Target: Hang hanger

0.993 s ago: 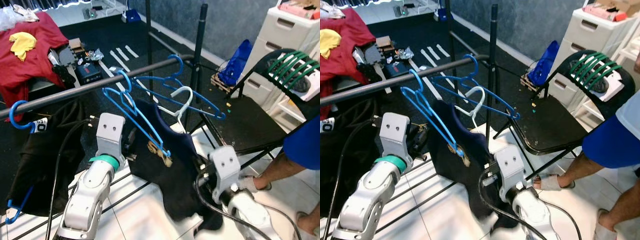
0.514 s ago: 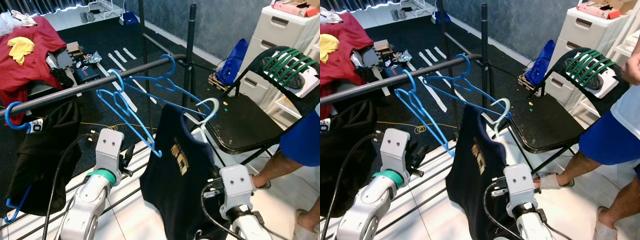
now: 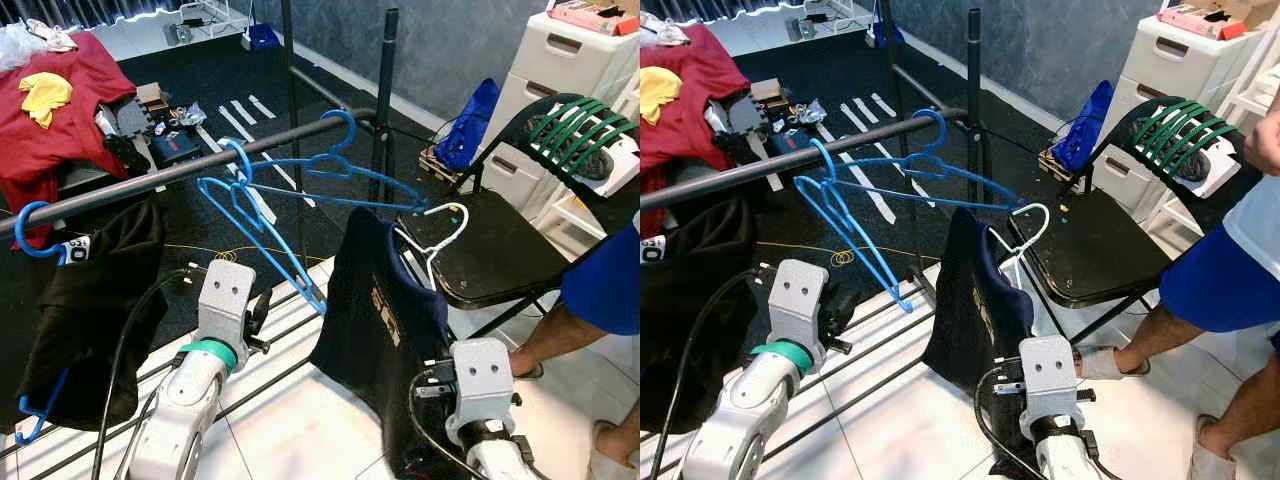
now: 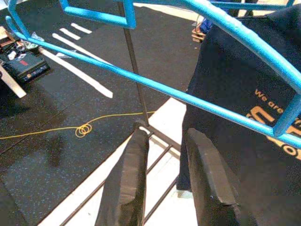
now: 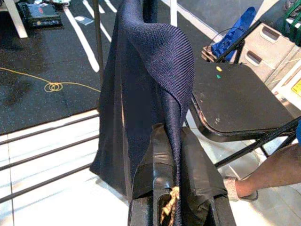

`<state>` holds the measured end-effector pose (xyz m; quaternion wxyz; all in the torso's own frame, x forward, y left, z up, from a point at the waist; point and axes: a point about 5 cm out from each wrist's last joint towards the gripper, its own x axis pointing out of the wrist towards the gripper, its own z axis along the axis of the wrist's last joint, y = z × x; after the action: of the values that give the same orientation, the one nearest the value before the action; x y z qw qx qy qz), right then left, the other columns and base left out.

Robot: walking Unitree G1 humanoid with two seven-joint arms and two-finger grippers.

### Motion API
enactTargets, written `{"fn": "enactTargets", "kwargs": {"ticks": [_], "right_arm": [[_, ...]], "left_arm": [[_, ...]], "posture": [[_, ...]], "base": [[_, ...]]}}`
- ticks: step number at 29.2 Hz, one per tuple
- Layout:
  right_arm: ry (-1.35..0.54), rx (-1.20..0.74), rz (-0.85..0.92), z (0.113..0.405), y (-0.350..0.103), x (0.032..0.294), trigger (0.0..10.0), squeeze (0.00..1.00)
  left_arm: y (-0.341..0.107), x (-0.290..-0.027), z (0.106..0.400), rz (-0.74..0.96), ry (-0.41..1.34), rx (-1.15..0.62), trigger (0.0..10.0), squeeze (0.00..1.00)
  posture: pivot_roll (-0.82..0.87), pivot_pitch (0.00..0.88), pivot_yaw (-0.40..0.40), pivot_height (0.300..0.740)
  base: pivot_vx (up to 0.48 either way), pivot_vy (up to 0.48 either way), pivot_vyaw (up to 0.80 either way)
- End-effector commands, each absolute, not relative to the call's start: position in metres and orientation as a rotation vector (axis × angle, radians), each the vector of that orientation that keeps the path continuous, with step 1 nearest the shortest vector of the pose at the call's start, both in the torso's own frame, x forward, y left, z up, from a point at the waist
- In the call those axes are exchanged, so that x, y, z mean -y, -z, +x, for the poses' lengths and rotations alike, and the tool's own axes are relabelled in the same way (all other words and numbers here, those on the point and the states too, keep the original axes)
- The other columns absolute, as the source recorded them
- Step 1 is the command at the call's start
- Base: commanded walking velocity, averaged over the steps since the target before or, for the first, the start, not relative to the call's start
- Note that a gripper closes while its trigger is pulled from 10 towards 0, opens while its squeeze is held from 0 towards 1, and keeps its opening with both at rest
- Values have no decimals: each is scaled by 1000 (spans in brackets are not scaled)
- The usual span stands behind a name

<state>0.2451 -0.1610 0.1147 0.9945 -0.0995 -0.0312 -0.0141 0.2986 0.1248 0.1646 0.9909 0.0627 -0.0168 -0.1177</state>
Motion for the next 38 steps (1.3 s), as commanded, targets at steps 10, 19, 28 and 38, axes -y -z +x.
{"fn": "enactTargets", "kwargs": {"ticks": [10,19,28,38], "right_arm": [[25,106,-194,249,-119,154,10000,0],[17,111,-189,252,-120,153,10000,0],[25,111,-133,256,-122,151,10000,0],[15,109,-88,258,-122,147,10000,0]], "left_arm": [[-160,-127,297,129,229,27,10000,0],[-160,-129,297,130,220,29,10000,0],[-161,-129,298,134,218,36,10000,0],[-162,-130,299,136,214,38,10000,0]], "posture": [[-229,163,87,740],[-227,160,85,740],[-222,149,87,740],[-218,149,88,740]], "base": [[-110,0,0],[-368,0,0],[-369,0,0],[-370,0,0]]}}
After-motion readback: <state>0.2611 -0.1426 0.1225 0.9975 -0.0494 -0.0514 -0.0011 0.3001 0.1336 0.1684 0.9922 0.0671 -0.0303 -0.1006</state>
